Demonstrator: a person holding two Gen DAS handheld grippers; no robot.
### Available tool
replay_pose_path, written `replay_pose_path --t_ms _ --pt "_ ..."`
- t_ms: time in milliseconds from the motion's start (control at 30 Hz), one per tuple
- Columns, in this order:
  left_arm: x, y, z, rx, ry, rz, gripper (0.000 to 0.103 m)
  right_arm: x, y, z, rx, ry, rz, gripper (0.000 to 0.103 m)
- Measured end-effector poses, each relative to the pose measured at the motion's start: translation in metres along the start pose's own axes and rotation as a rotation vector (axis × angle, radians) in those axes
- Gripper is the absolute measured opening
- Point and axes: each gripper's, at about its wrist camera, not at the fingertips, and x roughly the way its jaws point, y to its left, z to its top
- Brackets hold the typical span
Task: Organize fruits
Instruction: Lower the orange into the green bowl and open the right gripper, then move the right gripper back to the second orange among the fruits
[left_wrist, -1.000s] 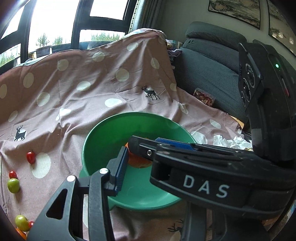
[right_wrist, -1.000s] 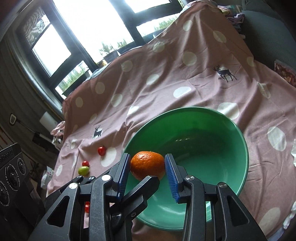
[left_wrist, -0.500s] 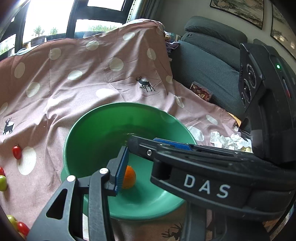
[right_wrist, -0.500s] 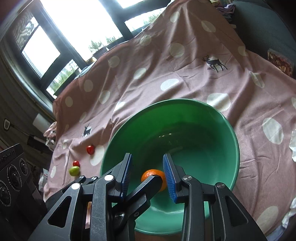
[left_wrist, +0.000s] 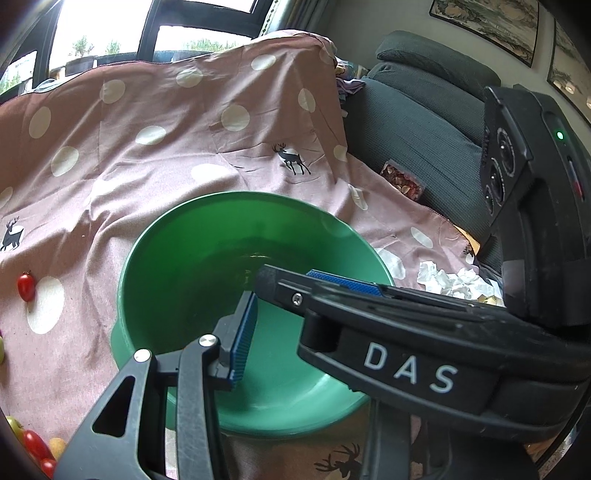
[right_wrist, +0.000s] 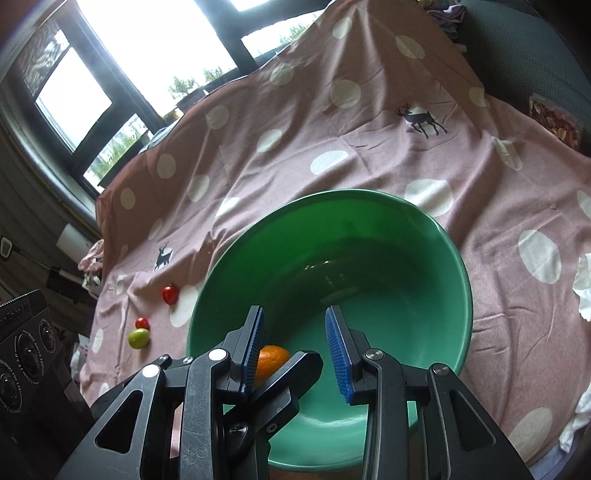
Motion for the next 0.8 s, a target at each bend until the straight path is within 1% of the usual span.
replay_pose_path --t_ms 133,167,200,267,300,333,400,467,600,800 --pt "-0.012 0.002 -0.001 -0.003 -0.020 0.007 0.042 -0.006 0.005 0.000 -0.011 -0.037 -0.002 0.038" --pt "-0.017 0.004 -0.002 -0.005 -0.025 -0.001 0.045 -0.008 0.005 0.001 -0.008 -0.047 0.004 0.040" --pt "-0.022 0.005 -0.002 -0.011 -0.033 -0.007 0.051 -0.009 0.005 0.001 -0.007 -0.054 0.008 0.041" --pt "-0.034 0.008 -0.004 -0.017 -0.056 -0.003 0.059 -0.012 0.007 0.001 -0.007 -0.069 0.011 0.053" --pt "-0.040 0.010 -0.005 -0.019 -0.071 0.007 0.064 -0.013 0.008 0.001 -0.012 -0.077 0.009 0.056" --pt "-0.047 0.013 -0.007 -0.021 -0.083 0.022 0.066 -0.014 0.009 0.001 -0.016 -0.082 0.005 0.058" --pt "-0.058 0.019 -0.010 -0.028 -0.098 0.048 0.074 -0.015 0.013 0.002 -0.019 -0.093 0.005 0.064" --pt "-0.072 0.028 -0.014 -0.040 -0.113 0.083 0.077 -0.015 0.017 0.001 -0.031 -0.101 0.003 0.068" --pt "-0.098 0.051 -0.022 -0.083 -0.132 0.179 0.080 -0.016 0.027 0.000 -0.045 -0.117 -0.001 0.070" --pt "-0.147 0.098 -0.039 -0.211 -0.169 0.322 0.082 -0.014 0.046 -0.005 -0.100 -0.134 -0.047 0.072"
